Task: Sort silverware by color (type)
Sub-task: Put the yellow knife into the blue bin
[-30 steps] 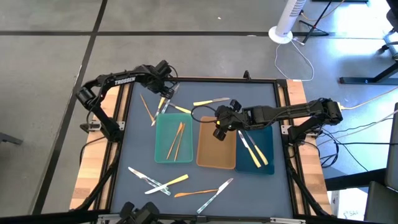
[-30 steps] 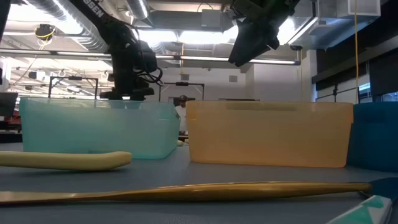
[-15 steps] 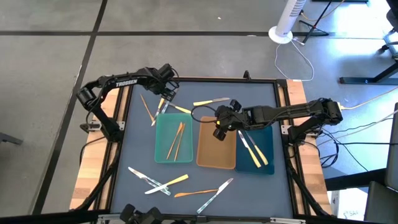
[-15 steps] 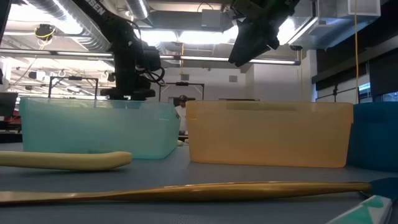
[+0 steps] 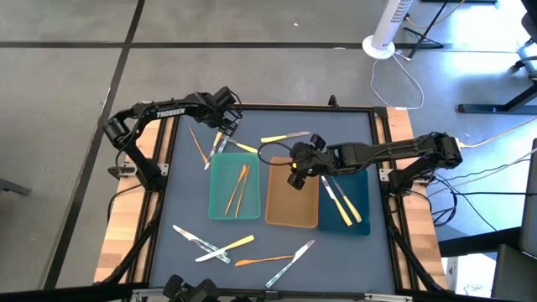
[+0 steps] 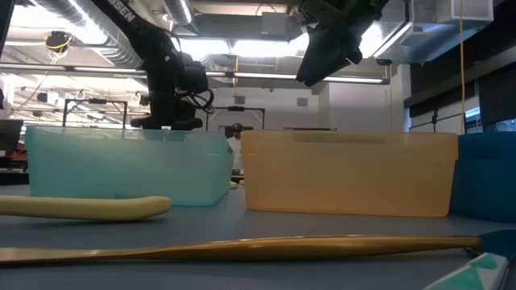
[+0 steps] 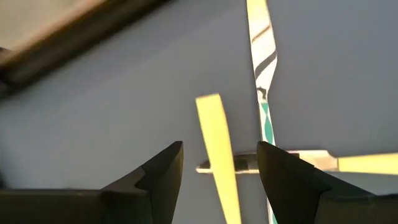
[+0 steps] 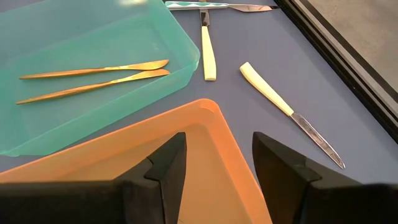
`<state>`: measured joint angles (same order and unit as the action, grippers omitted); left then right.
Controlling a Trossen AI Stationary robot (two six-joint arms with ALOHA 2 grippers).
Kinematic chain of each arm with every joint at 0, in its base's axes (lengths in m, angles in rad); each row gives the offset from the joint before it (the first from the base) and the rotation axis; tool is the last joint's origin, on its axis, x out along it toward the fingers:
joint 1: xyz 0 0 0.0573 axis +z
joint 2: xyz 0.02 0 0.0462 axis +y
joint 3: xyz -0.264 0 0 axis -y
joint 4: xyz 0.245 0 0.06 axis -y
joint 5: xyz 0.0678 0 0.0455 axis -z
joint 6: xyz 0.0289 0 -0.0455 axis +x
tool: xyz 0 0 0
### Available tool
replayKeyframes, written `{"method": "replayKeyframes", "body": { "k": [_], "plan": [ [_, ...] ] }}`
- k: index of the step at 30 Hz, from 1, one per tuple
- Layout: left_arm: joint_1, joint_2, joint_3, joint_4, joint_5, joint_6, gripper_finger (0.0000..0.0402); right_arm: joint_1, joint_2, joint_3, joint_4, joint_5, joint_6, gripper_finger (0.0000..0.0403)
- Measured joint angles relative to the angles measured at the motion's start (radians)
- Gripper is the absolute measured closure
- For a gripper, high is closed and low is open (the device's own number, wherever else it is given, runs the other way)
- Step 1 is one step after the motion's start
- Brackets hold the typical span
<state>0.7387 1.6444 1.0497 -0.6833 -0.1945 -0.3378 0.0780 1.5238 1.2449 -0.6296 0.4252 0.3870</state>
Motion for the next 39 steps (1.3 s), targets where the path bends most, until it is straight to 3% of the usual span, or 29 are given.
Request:
{"method": "replayKeyframes", "body": {
  "k": [17,39],
  "plan": [
    [0.023,0.0,-0.226,0.284,0.057,-0.005,0.0202,0.0,0.0,0.0,0.0,0.0,0.0,0.023],
    [0.023,0.0,-0.248,0.342,0.055,-0.029,0.0203,0.0,0.0,0.0,0.0,0.0,0.0,0.023]
  ]
}}
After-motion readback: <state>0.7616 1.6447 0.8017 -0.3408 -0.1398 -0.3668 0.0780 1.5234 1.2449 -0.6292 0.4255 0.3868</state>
